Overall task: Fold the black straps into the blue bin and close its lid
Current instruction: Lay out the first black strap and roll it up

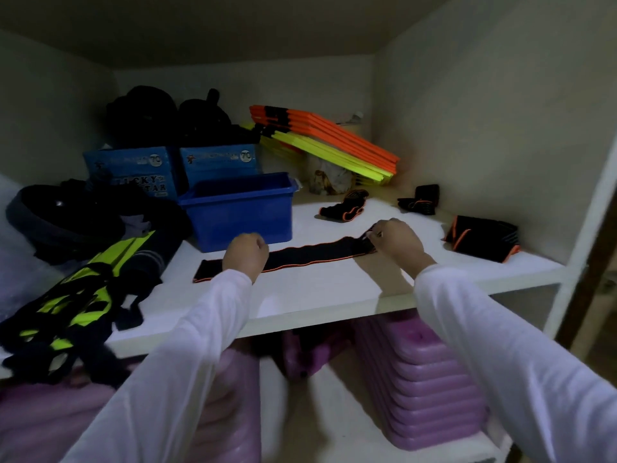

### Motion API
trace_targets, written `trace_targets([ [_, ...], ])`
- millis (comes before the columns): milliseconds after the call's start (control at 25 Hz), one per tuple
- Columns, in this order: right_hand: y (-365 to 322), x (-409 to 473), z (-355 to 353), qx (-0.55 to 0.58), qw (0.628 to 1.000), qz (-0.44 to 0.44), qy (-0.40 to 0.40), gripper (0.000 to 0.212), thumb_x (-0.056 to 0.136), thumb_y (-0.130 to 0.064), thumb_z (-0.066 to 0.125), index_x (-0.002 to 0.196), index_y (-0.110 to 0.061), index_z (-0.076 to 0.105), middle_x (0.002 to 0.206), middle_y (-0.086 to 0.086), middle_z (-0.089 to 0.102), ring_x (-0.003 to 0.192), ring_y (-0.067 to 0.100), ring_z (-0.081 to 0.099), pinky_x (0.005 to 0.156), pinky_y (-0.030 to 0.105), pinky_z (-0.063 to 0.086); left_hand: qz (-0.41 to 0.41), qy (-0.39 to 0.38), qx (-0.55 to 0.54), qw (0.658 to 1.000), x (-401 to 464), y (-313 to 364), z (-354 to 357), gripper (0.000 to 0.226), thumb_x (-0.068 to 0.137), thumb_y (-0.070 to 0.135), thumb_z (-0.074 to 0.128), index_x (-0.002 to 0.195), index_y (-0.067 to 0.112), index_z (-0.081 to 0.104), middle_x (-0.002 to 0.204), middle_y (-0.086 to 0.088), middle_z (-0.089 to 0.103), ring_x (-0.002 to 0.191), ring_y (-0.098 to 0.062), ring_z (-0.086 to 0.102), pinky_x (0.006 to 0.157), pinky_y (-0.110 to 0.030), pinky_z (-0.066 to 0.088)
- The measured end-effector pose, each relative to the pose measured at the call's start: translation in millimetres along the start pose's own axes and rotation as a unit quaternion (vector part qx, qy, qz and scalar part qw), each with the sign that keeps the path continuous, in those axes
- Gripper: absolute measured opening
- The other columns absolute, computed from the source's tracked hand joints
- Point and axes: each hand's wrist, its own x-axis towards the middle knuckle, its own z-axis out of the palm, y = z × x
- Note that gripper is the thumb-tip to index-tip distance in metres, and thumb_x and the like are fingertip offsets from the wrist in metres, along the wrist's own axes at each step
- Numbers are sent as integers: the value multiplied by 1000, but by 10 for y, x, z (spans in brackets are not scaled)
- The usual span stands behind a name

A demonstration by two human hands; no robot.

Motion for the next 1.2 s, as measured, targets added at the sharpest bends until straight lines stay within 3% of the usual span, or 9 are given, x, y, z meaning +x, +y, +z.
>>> trace_targets([
  [80, 307, -58, -217, -19, 998, 47, 28, 35, 95, -26, 47, 111, -1, 64, 115, 22, 61, 109, 36, 56, 85, 36, 46, 35, -4, -46, 998, -16, 406, 162, 28, 93, 9, 39, 96, -2, 65, 90, -16, 58, 83, -28, 54, 70, -29, 39],
  [240, 896, -218, -585, -62, 988, 117, 78, 33, 91, -23, 50, 107, 2, 64, 115, 22, 61, 109, 37, 55, 85, 36, 47, 130, -64, -103, 984, -117, 1187, 522, 30, 94, 11, 42, 109, 0, 66, 110, -22, 66, 104, -37, 59, 83, -35, 47],
  [440, 1368, -476, -884, -83, 973, 201, 71, 42, 90, -27, 55, 122, 0, 55, 122, 22, 55, 116, 37, 51, 92, 37, 43, 222, -177, -143, 948, -315, 1772, 942, 26, 92, 9, 48, 107, 2, 68, 119, -16, 64, 113, -30, 58, 86, -28, 45],
  [720, 1586, -576, -833, -39, 982, 187, 2, 44, 89, -25, 58, 128, -4, 53, 123, 17, 61, 112, 32, 57, 90, 35, 46, 247, -243, -83, 934, -377, 1944, 1245, 29, 91, 14, 52, 114, 5, 67, 129, -11, 60, 121, -24, 55, 96, -24, 41],
  [960, 1602, -526, -750, -31, 986, 166, 1, 38, 90, -24, 56, 122, -3, 59, 123, 20, 60, 113, 34, 55, 88, 32, 44, 254, -257, -78, 929, -335, 1898, 1289, 30, 91, 18, 55, 116, 6, 67, 129, -12, 59, 122, -24, 54, 97, -23, 39],
  [1080, 1579, -509, -742, -36, 987, 158, -5, 30, 89, -19, 55, 110, 0, 65, 116, 22, 62, 107, 34, 56, 77, 31, 41, 267, -258, -60, 927, -314, 1879, 1320, 31, 91, 21, 55, 116, 8, 66, 128, -13, 58, 121, -25, 55, 98, -25, 40],
  [1200, 1506, -525, -773, -28, 989, 147, 5, 30, 86, -15, 56, 110, 2, 64, 112, 22, 62, 99, 34, 57, 68, 25, 34, 280, -251, -54, 925, -320, 1851, 1350, 31, 91, 22, 55, 117, 8, 65, 127, -14, 58, 121, -24, 55, 100, -27, 40],
])
